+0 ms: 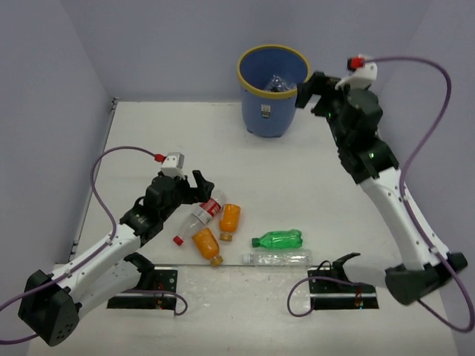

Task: Put the plastic bottles in the bin

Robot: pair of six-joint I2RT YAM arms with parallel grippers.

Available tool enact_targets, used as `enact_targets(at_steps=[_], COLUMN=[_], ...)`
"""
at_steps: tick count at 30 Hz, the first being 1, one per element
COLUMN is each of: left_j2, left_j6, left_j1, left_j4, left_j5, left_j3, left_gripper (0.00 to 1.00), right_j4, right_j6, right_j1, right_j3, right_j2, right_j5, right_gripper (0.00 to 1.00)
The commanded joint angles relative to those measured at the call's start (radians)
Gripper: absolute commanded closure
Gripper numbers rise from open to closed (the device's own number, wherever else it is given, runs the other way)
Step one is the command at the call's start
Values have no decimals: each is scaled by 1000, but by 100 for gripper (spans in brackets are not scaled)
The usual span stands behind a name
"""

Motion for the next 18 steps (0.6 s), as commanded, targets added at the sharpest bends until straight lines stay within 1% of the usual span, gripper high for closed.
enact_targets(at_steps=[1, 3, 5, 8, 11, 14, 18], left_j2=[44, 87, 132, 178, 226, 254, 322], left_j6=[63, 83, 77, 75, 91, 95, 85], left_j1=[-5, -11, -18, -25, -50, -85, -129], left_j4=[-96, -171, -245, -268, -271, -270, -301], left_j5=[205, 185, 112, 96, 80, 69, -3], left_j3=[44, 68, 96, 114, 120, 123, 133], left_gripper=[0, 0, 0, 0, 0, 0, 0], right_j4=[-39, -46, -51, -80, -85, -88, -87], right_j6=[171, 199, 200, 218, 230, 239, 239], right_j1=[-3, -3, -3, -4, -3, -4, -3], right_j3=[-388, -520, -620, -697, -745, -759, -766], right_j2=[-190, -292, -374, -458, -521, -564, -586], right_j5=[-97, -136, -169, -165, -170, -186, -178], right_gripper=[1, 1, 1, 1, 1, 1, 1])
